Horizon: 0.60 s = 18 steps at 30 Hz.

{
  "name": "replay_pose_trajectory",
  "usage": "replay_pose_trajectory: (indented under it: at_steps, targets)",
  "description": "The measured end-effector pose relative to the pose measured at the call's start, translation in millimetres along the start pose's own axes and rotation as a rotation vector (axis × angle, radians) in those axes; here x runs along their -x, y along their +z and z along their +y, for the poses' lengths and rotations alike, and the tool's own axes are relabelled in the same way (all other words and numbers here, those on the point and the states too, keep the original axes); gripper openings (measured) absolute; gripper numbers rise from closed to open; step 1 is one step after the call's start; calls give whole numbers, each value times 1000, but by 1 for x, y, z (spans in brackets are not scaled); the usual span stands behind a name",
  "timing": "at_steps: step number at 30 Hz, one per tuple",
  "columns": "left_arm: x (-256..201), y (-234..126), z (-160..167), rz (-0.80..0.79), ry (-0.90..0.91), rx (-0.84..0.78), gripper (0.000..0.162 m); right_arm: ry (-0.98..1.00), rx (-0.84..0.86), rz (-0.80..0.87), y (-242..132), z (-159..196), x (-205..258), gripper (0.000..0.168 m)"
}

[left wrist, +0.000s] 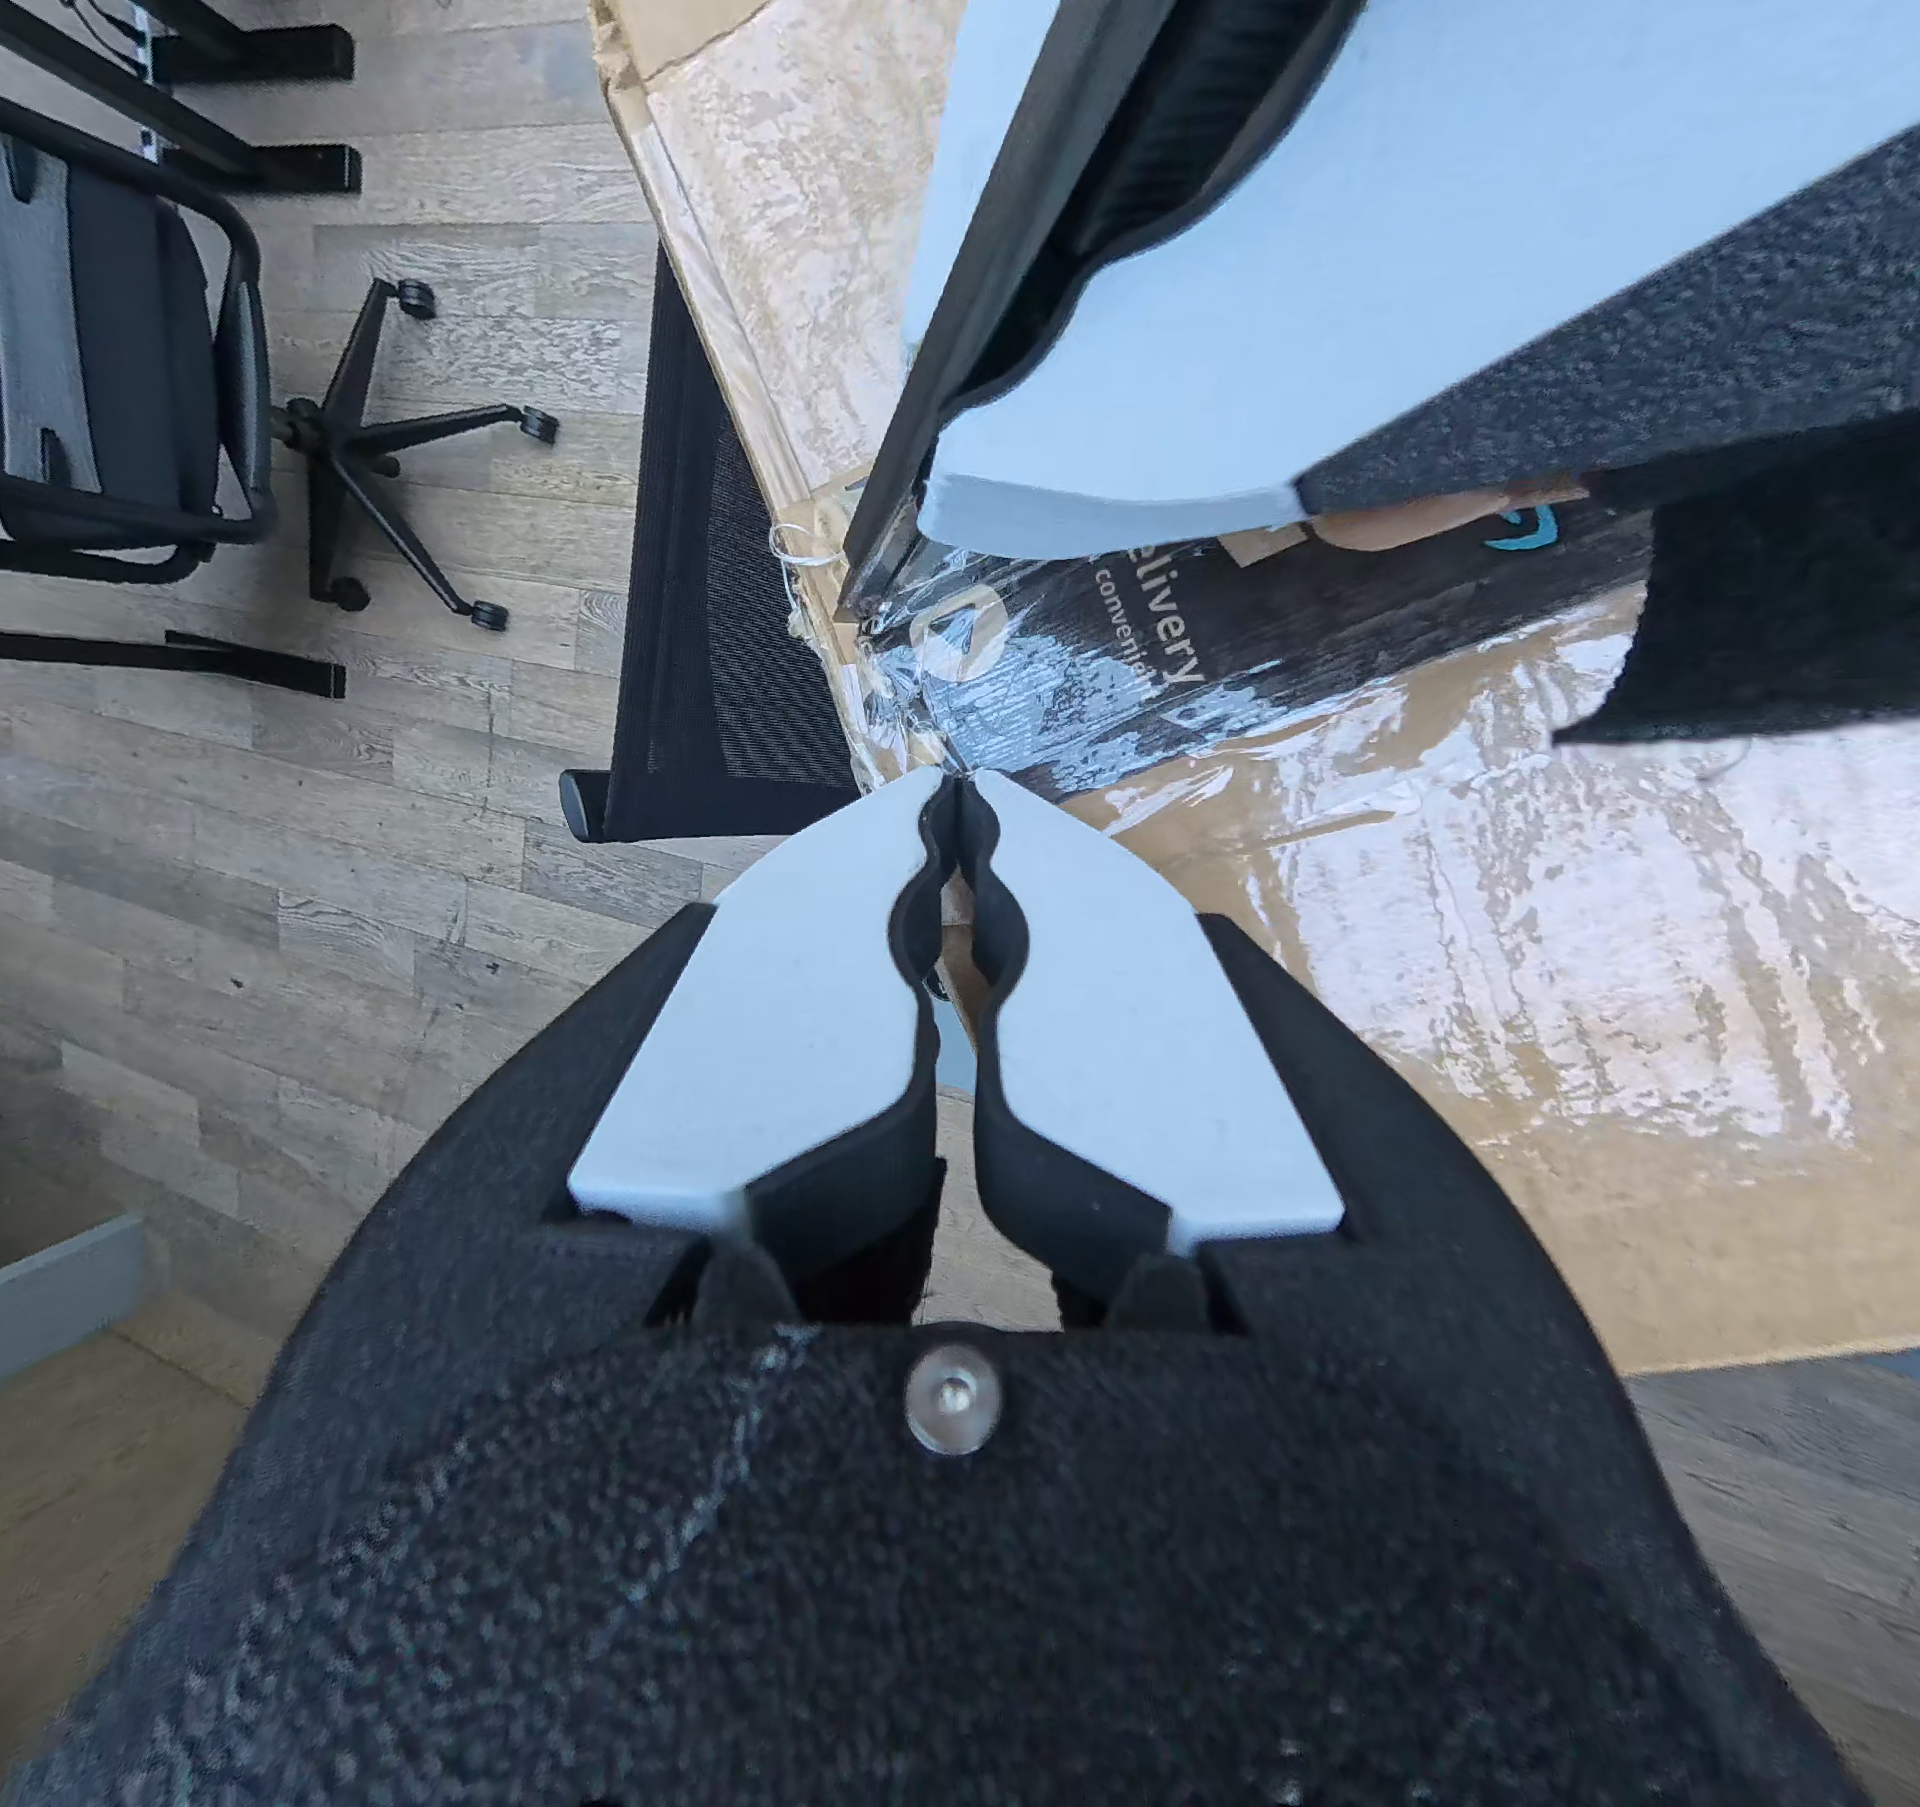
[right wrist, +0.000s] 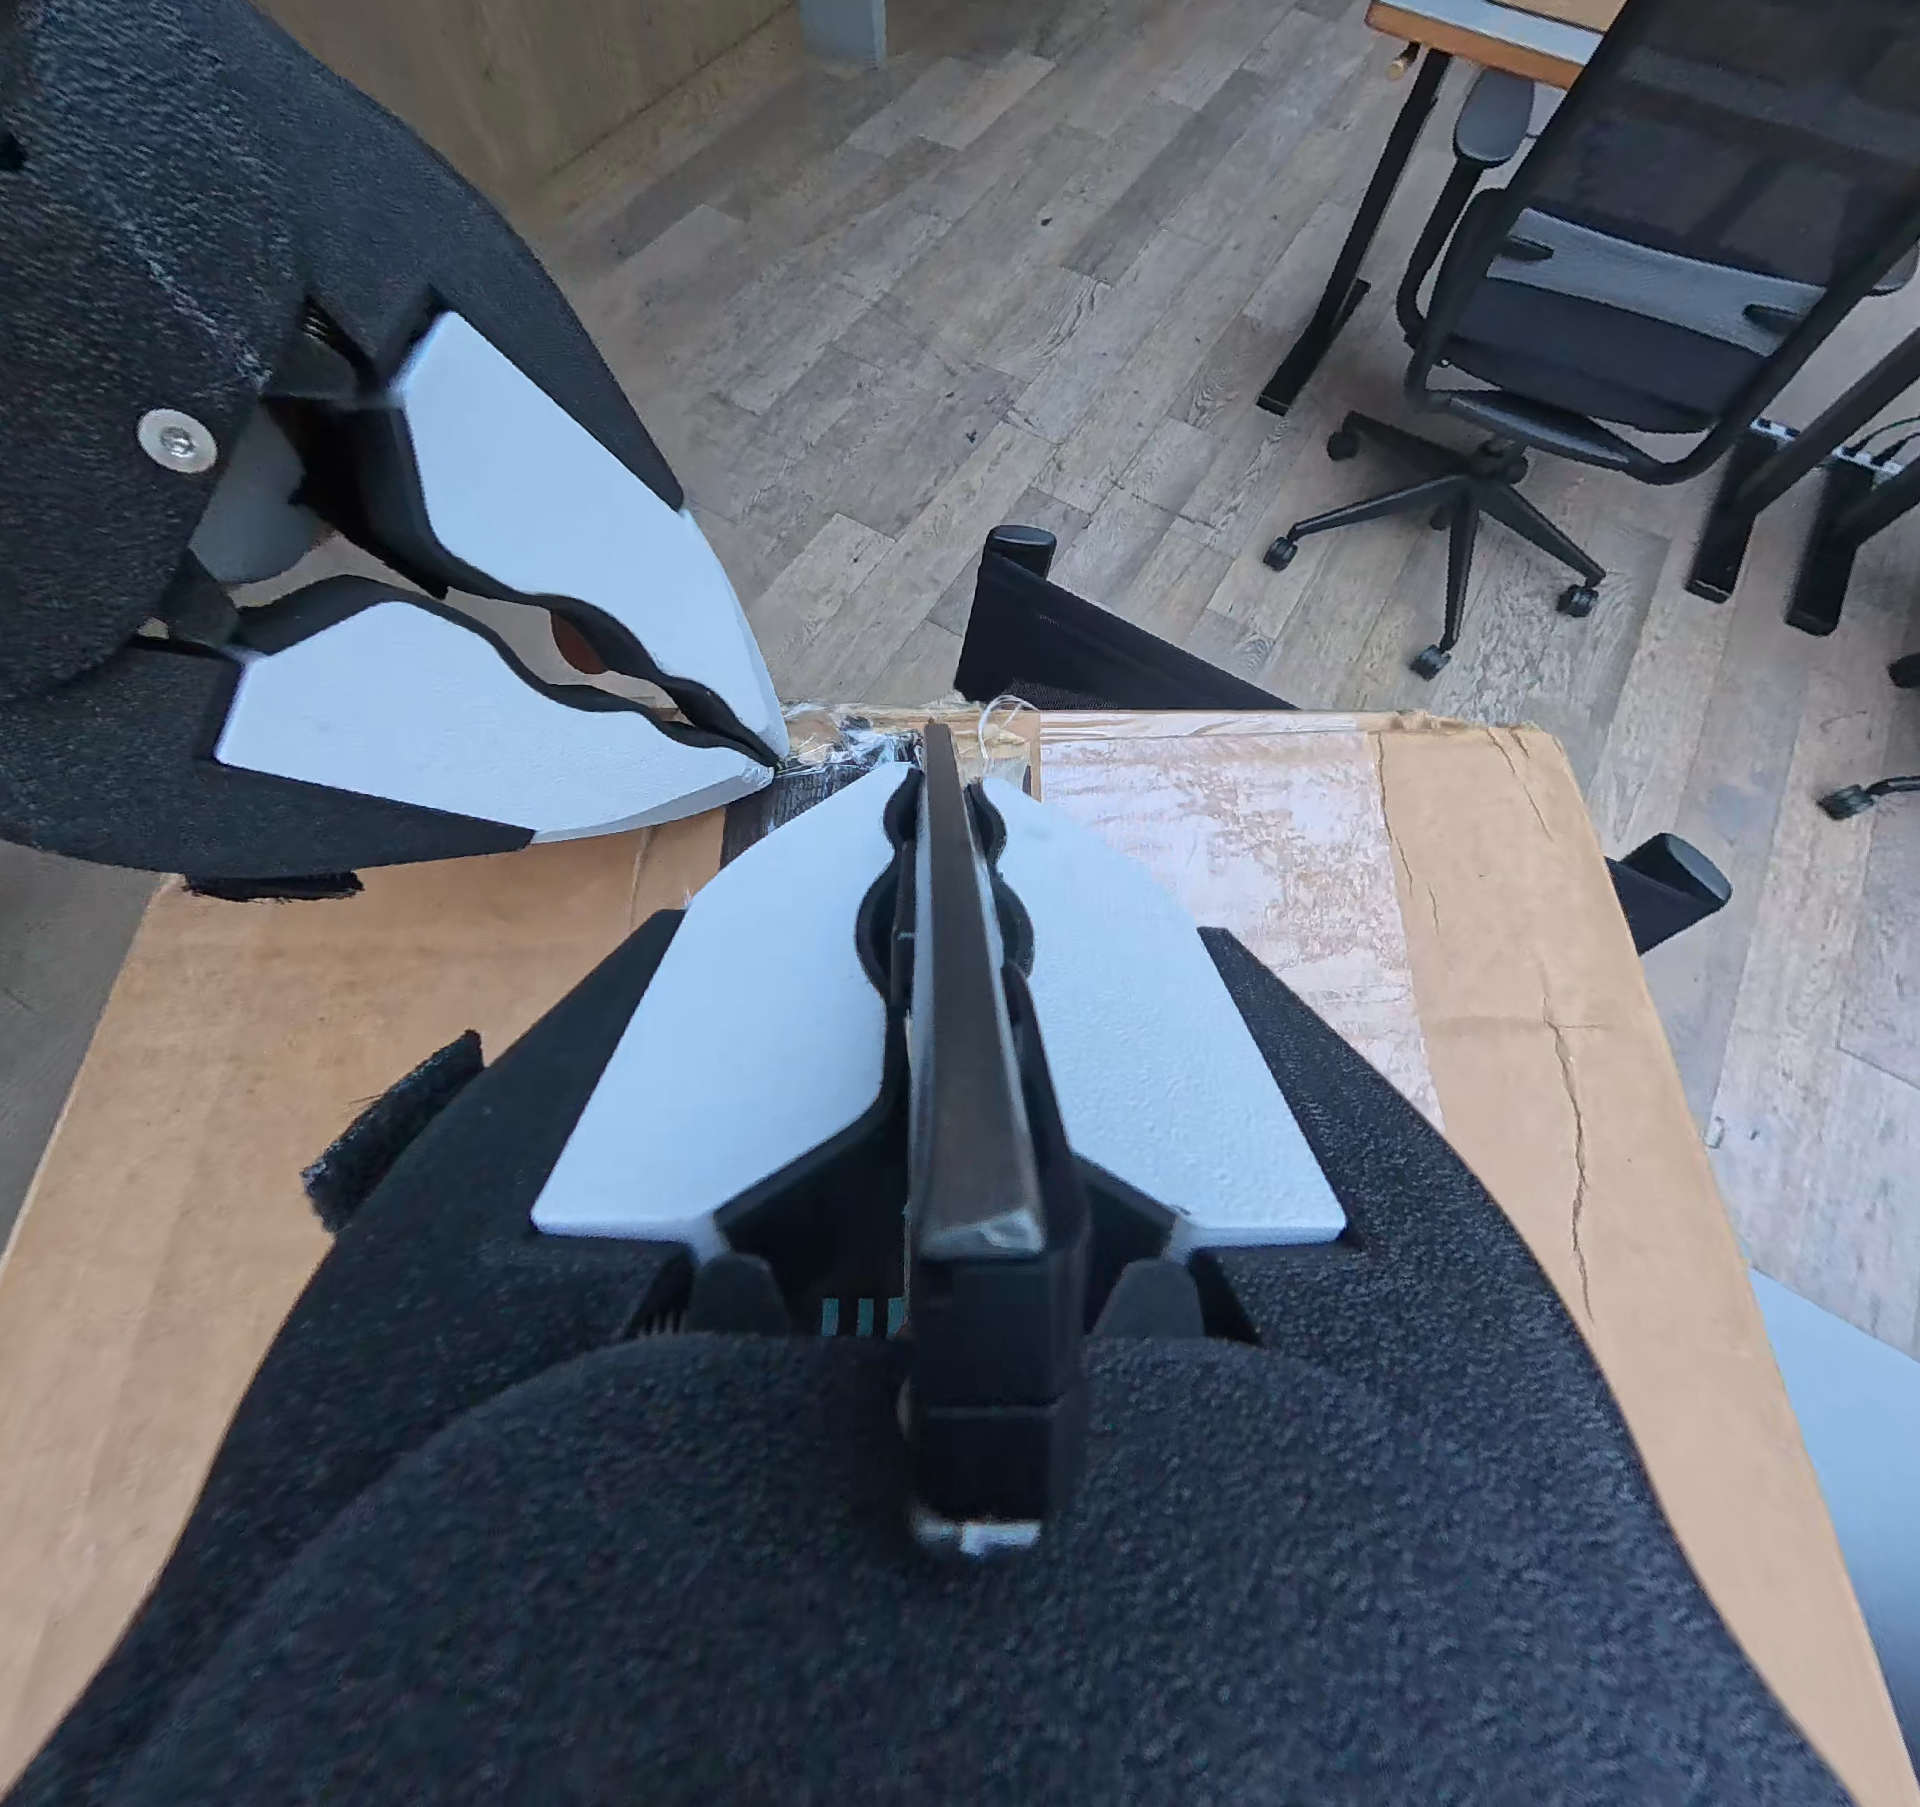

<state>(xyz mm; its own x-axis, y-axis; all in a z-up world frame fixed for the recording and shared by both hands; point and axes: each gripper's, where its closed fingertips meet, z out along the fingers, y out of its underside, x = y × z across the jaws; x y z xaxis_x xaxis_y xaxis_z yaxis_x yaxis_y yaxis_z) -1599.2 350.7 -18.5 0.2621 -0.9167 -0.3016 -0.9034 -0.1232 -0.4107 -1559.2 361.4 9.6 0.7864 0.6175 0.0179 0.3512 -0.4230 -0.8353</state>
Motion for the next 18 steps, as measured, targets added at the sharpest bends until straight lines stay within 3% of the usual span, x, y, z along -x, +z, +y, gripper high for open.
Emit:
replay_pose_trajectory:
  at_steps: [18]
  targets:
    - [2, 0, 1, 13, -50, -31, 0, 25, 42, -16, -23, 13, 0, 5]
